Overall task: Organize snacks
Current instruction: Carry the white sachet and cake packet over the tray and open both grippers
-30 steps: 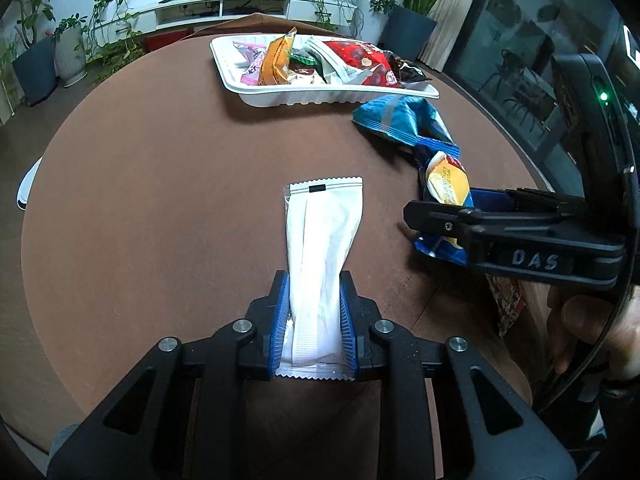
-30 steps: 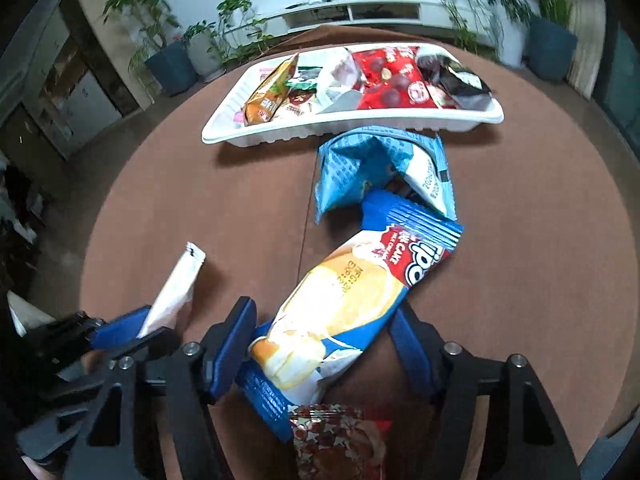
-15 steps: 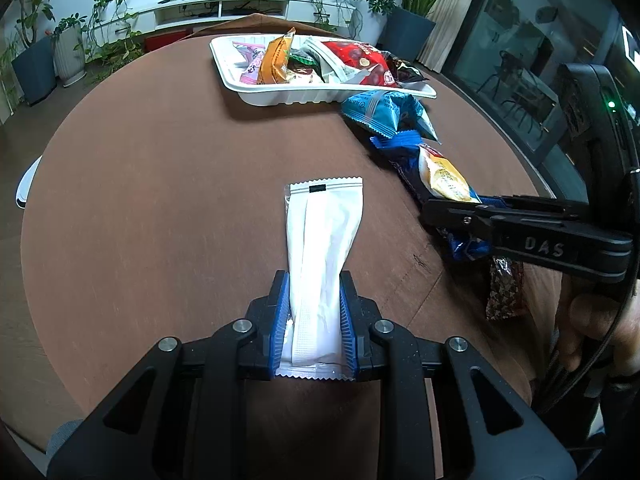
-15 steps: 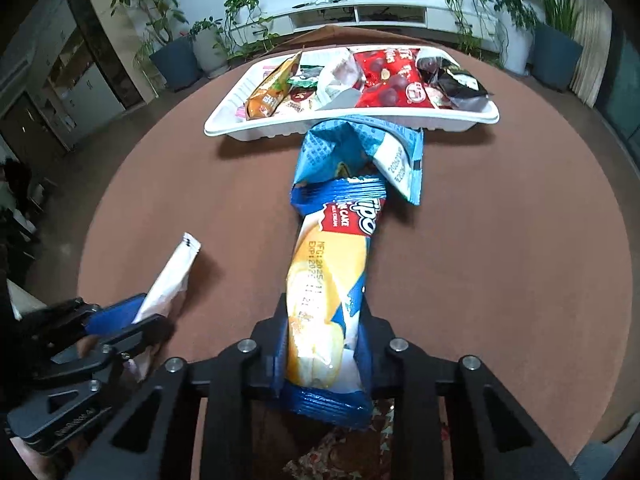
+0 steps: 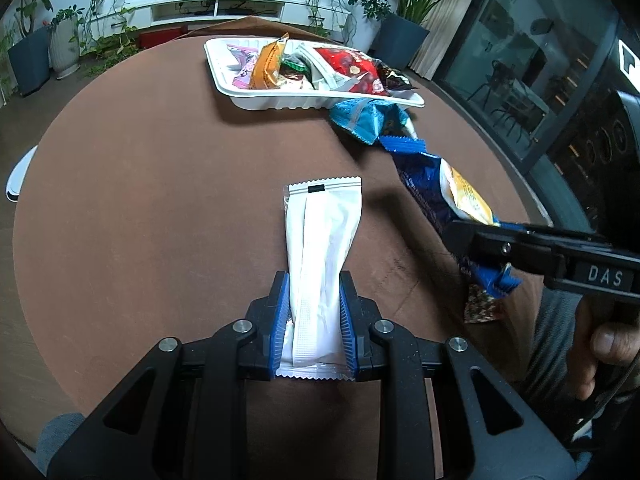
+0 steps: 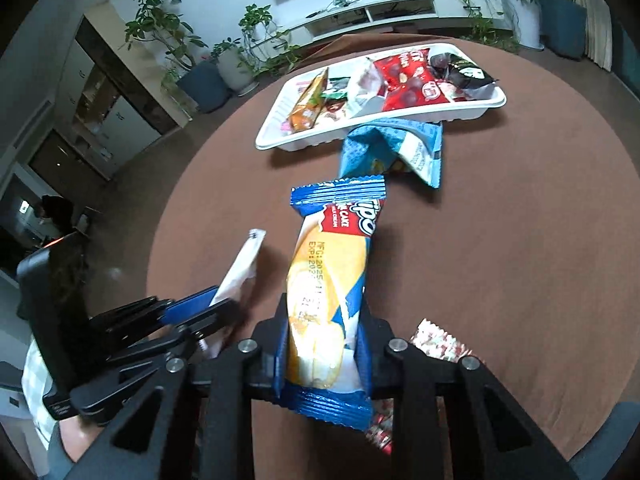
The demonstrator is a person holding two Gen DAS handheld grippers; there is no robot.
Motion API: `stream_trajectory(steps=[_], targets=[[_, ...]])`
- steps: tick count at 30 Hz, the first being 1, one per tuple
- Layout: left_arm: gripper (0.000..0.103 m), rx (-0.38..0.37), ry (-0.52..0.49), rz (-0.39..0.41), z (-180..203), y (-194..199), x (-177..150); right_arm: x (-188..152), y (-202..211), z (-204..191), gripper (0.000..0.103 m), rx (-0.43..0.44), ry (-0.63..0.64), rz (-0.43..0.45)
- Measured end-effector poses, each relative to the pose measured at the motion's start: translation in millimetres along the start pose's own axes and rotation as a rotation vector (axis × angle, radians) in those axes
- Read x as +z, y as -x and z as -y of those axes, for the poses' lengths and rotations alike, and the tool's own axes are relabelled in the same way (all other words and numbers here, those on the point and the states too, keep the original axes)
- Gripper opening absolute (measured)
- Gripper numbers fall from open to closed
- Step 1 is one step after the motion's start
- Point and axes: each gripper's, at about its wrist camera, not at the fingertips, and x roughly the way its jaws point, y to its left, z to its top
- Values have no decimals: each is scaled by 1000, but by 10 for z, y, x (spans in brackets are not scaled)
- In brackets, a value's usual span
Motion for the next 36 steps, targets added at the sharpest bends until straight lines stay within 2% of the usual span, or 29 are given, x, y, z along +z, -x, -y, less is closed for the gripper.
stream_trajectory(steps=[5,12,20,27,31,36], targets=[[22,-29,17,19,4,86,34,-26,93,64,30,46,-30,10],[22,-52,48,77,-86,283,312,145,393,417,30,28,-93,99],[22,-27,76,178,-298,488,1006,663,912,872,30,-42,-131,258],[22,4,77,245,-386,489,1740,1348,1177,764,30,-55,-20,379],[22,30,78,251,-446,310,2088,1784,1053,547,30,-32,71,398],[22,54,76,206,-507,-100,2362,2163,511,374,30,-44,144,308]])
